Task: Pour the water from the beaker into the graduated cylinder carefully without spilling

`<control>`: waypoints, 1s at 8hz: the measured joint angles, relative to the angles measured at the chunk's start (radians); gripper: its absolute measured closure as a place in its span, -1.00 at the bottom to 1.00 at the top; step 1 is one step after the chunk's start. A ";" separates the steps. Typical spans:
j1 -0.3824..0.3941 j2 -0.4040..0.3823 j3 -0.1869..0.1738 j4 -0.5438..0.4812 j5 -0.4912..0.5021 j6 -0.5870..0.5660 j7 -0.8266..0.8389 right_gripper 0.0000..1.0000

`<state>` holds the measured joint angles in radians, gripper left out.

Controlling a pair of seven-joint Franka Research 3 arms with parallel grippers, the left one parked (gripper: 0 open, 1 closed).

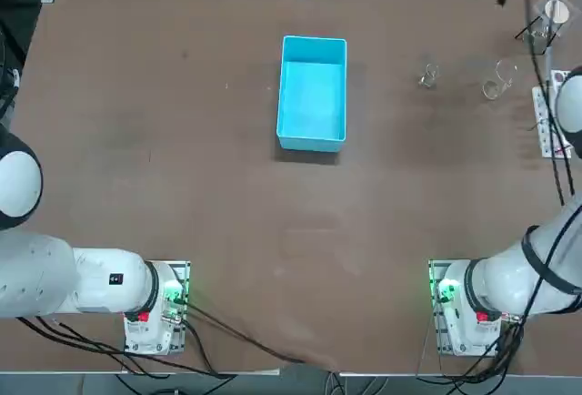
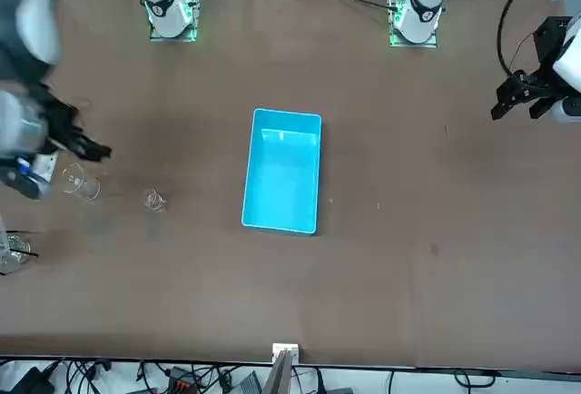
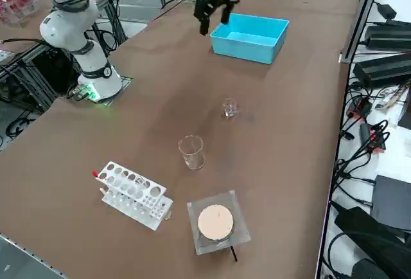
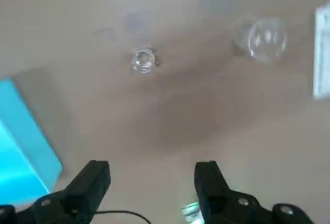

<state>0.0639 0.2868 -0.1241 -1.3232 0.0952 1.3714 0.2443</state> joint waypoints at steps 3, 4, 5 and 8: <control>-0.044 -0.208 0.063 -0.226 -0.087 0.163 -0.265 -1.00; -0.044 -0.257 0.109 -0.282 -0.129 0.208 -0.266 -1.00; -0.043 -0.286 0.133 -0.313 -0.144 0.233 -0.266 -1.00; -0.047 -0.290 0.135 -0.330 -0.144 0.238 -0.266 -1.00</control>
<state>0.0172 -0.0031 0.0110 -1.6535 -0.0489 1.6093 -0.0212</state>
